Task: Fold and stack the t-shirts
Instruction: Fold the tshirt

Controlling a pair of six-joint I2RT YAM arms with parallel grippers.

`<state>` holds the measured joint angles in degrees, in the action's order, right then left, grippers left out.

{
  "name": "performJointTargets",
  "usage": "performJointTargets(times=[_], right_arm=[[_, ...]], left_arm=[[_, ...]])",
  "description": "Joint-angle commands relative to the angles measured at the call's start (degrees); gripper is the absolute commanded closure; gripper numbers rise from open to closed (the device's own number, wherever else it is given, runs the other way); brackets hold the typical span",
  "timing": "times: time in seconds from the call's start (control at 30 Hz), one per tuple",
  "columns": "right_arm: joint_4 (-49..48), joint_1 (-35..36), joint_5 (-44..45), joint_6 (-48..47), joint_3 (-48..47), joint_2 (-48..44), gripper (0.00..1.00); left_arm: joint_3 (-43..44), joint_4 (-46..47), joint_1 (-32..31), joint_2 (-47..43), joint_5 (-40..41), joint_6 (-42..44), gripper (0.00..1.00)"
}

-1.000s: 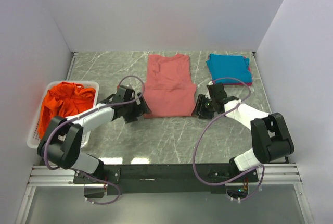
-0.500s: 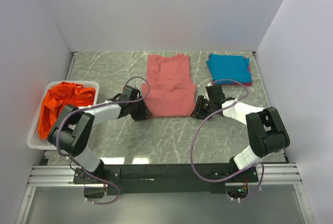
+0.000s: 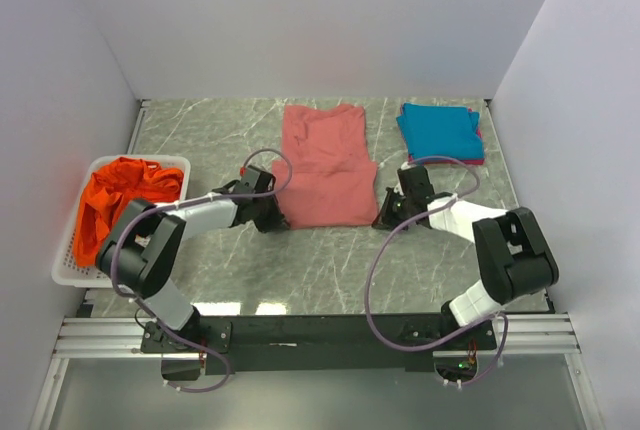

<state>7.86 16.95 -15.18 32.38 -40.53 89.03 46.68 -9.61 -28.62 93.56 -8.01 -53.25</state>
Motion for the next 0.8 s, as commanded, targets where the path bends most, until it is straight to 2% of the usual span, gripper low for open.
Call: performJointTargets(times=[0.0,0.1,0.2,0.23,0.33,0.4,0.5,0.6,0.77], right_arm=[[1.2,0.27,-1.42,-0.48,6.93,-5.7,1.0],[5.91,3.17,-3.72,0.57,12.66,-13.69,1.0],[13.29,8.52,-3.98,4.61,17.41,-24.84,1.0],[15.06,9.84,-4.68,7.93,18.11,-31.31,1.0],[20.78,11.35,-4.68,10.85,17.25,-42.4,1.0],[25.68,10.74,0.57,9.9,11.81,-45.25,1.0],[29.13,7.5,5.68,6.65,2.85,-44.39,1.0],[25.74,2.23,2.46,3.92,-2.35,-40.7,1.0],[21.33,-1.48,-0.38,-0.3,-12.34,-29.38,1.0]], left_arm=[[-3.51,-7.44,-1.52,-5.99,3.35,0.0,0.99],[-7.03,-11.65,-3.62,-12.58,3.0,-1.93,0.99],[-10.54,-18.5,-7.05,-21.27,2.74,-5.62,0.99],[-11.68,-19.65,-7.67,-23.4,1.26,-6.33,0.99],[-10.04,-22.91,-8.56,-30.44,-0.77,-7.57,0.99],[-6.62,-25.8,-8.56,-32.55,0.53,-6.25,0.99],[2.43,-27.22,-8.21,-31.08,5.28,-2.65,0.99],[8.86,-23.81,-4.89,-26.25,5.47,1.65,0.99],[20.02,-18.26,0.84,-16.14,4.84,5.96,0.99]])
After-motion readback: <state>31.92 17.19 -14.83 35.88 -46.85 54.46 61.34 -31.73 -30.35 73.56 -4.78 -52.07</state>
